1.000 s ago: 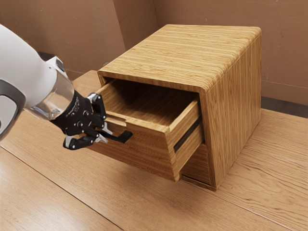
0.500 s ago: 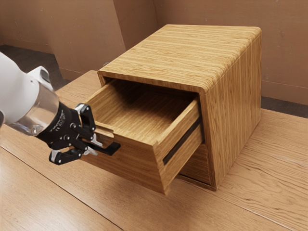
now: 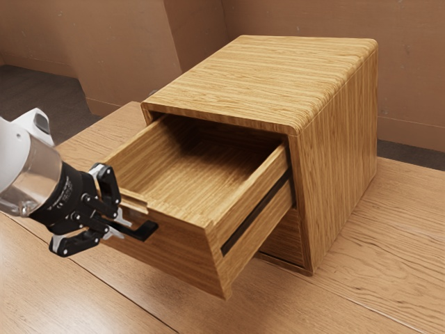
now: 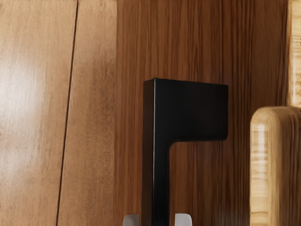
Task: Pull the drawer handle with one arm to open the drawer
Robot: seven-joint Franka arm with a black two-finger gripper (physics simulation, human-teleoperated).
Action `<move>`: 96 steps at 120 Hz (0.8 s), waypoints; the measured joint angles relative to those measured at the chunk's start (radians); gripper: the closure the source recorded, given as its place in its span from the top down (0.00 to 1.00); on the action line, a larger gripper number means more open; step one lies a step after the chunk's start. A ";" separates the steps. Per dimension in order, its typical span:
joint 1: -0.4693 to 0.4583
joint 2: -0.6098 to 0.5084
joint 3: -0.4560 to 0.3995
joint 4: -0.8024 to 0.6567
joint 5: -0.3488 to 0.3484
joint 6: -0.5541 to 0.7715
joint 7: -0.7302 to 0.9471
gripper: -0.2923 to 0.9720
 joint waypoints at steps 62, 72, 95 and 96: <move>0.002 -0.044 -0.073 -0.001 -0.002 -0.010 -0.001 0.33; -0.003 -0.013 -0.083 0.050 -0.019 -0.027 -0.002 0.45; -0.050 0.020 -0.076 0.262 -0.053 -0.240 0.000 0.64; -0.055 0.027 -0.071 0.271 -0.053 -0.251 0.001 0.65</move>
